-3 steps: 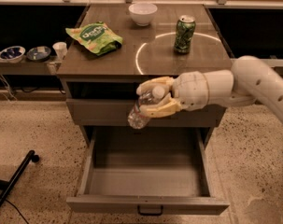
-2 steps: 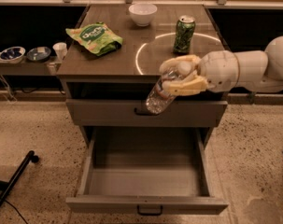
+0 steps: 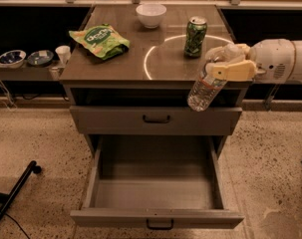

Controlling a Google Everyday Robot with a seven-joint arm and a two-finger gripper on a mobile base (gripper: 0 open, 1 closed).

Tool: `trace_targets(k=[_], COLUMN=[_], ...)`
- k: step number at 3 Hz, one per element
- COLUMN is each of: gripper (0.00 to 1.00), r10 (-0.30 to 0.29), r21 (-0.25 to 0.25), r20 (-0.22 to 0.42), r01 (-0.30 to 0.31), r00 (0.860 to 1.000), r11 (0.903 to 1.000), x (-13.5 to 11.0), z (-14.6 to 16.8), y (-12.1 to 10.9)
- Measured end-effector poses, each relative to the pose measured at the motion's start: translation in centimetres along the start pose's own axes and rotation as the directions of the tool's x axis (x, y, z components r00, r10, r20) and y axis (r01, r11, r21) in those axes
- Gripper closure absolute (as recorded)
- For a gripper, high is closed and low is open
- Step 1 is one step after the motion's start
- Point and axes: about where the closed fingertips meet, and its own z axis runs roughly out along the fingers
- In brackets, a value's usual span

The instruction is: Pick water bottle from middle drawer and place on counter

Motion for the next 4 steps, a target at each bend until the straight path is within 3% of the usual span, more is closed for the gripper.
trace_targets(k=[1, 2, 3, 4], gripper=[1.00, 1.00, 1.00, 1.00], r10=[-0.010, -0.022, -0.040, -0.005], r21=[-0.009, 0.019, 0.115, 0.233], r20=[0.003, -0.062, -0.166, -0.198], r01=[0.010, 0.024, 0.059, 0.052], r00=[1.000, 0.998, 0.985, 0.980], r11=[0.9999, 0.9995, 0.9916, 0.9710], x=[-0.1, -1.6, -4.8, -6.9], z=[0.4, 0.8, 0.3, -1.7], y=[0.2, -1.9, -6.1, -10.6])
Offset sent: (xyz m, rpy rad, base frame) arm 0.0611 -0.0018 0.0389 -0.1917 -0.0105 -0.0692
